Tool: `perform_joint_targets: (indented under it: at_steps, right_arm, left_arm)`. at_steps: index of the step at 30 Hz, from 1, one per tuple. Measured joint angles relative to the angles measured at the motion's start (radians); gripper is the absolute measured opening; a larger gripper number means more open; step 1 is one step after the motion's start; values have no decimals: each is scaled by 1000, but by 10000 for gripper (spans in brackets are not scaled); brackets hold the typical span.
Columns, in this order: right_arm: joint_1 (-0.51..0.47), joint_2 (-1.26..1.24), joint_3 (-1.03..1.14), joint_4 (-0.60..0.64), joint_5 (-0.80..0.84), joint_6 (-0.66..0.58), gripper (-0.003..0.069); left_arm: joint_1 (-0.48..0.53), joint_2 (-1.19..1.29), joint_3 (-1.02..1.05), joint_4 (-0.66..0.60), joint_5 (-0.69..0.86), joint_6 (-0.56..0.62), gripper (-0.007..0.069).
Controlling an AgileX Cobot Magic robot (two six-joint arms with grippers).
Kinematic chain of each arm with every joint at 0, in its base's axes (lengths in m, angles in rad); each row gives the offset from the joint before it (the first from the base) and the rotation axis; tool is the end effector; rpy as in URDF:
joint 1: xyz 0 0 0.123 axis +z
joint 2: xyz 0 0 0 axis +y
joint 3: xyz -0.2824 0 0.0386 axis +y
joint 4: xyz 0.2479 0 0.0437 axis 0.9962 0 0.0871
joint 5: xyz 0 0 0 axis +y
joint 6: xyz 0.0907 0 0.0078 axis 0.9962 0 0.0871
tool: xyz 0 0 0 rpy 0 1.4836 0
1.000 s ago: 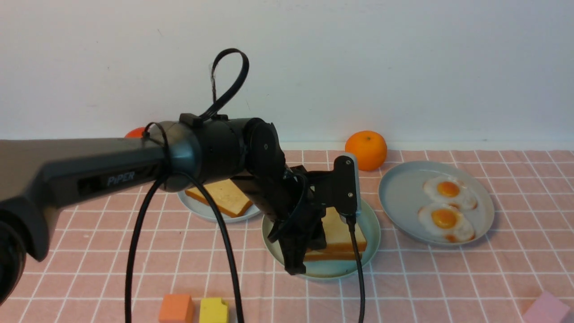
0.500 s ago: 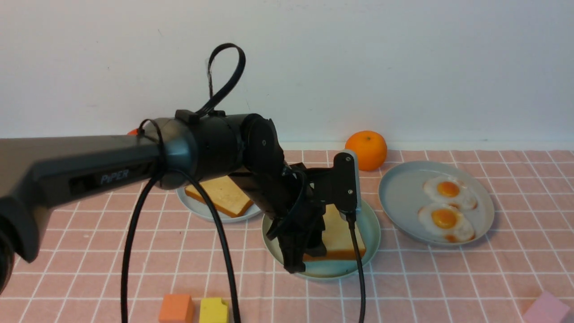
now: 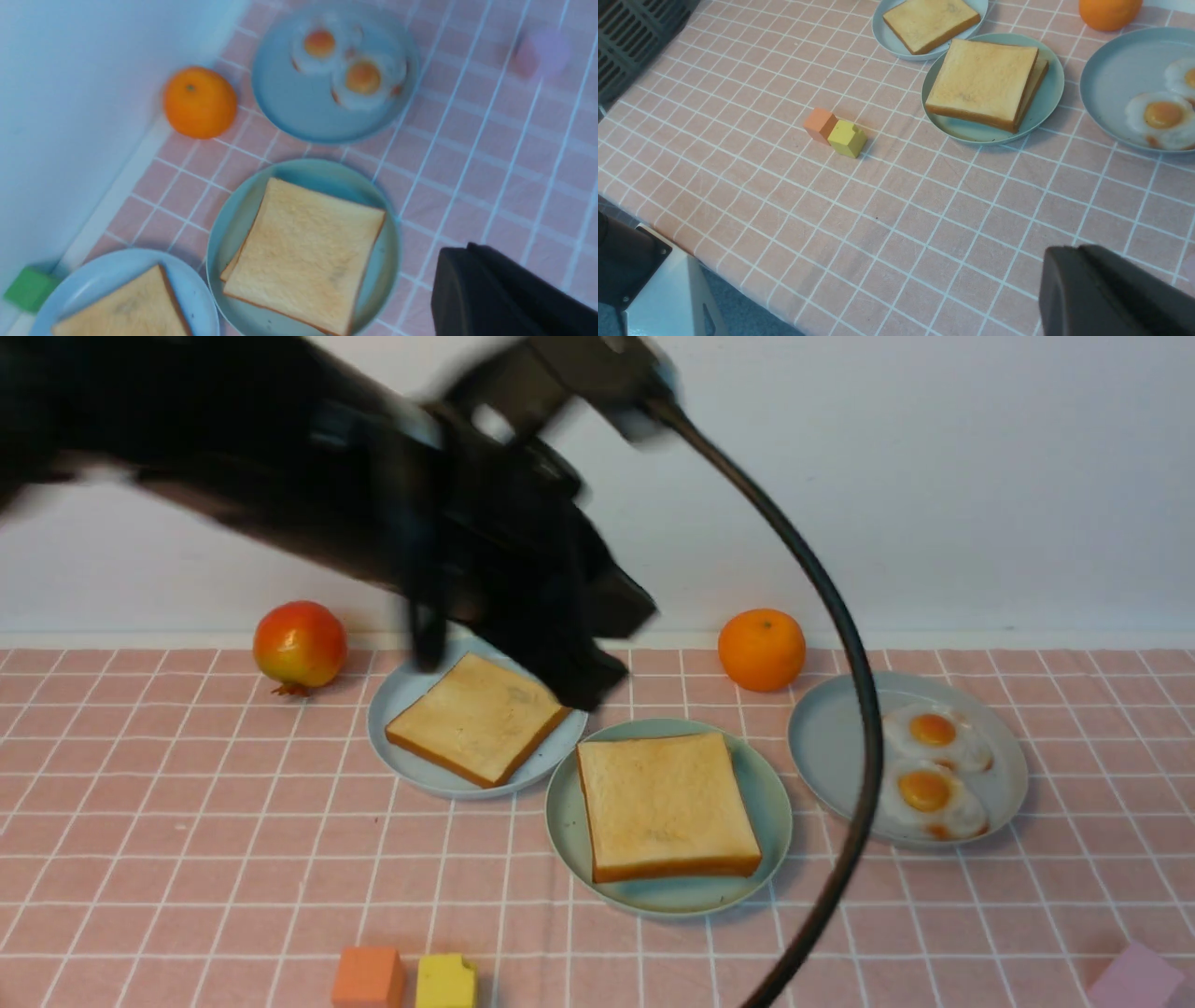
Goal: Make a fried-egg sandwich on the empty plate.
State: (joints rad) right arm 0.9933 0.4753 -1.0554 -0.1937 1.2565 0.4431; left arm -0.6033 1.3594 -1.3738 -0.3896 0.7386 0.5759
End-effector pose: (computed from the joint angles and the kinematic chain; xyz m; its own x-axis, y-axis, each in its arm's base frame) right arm 0.0274 0.0115 0.4096 -0.5554 -0.1802 -0.8118 -0.5745 0.7890 0.2179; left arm 0.2325 -0.1885 0.4048 -0.2452 0.4947 -0.8338 0.8228 0.5610 0.0909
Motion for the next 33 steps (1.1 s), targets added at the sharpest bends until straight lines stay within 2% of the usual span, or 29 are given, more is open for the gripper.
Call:
perform_joint_targets:
  at_steps: [1, 2, 5, 6, 7, 8, 9, 10, 11, 13, 14, 15, 23, 33]
  right_arm:
    - [0, 0, 0, 5, 0, 0, 63]
    - [0, 0, 0, 6, 0, 0, 63]
    - [0, 0, 0, 7, 0, 0, 63]
    - [0, 0, 0, 7, 0, 0, 63]
    - [0, 0, 0, 7, 0, 0, 63]
    - [0, 0, 0, 4, 0, 0, 59]
    - [0, 0, 0, 4, 0, 0, 57]
    - [0, 0, 0, 3, 0, 0, 36]
    - [0, 0, 0, 3, 0, 0, 36]
    - [0, 0, 0, -6, 0, 0, 1]
    - [0, 0, 0, -6, 0, 0, 1]
    - [0, 0, 0, -9, 0, 0, -5]
    - [0, 0, 0, -15, 0, 0, -6]
    - [0, 0, 0, -14, 0, 0, -6]
  left_arm:
    - [1, -146, 104, -7, -8, -61, 12]
    - [2, -198, 140, -22, -12, -74, 12]
    - [1, -315, 258, -67, -41, -84, 12]
    - [1, -435, 402, -108, -102, -81, 12]
    - [1, -449, 402, -112, -102, -81, 12]
    - [1, -550, 519, -136, -171, -70, 12]
    - [1, -580, 534, -139, -181, -70, 12]
    - [1, -717, 661, -167, -285, -67, 12]
    - [1, -733, 675, -167, -297, -66, 12]
    - [1, -920, 847, -196, -449, -64, 12]
    - [1, -932, 847, -197, -449, -64, 12]
    - [1, -1018, 935, -202, -508, -64, 12]
    - [1, -1212, 1111, -227, -667, -64, 12]
    - [1, -1217, 1133, -229, -602, -64, 12]
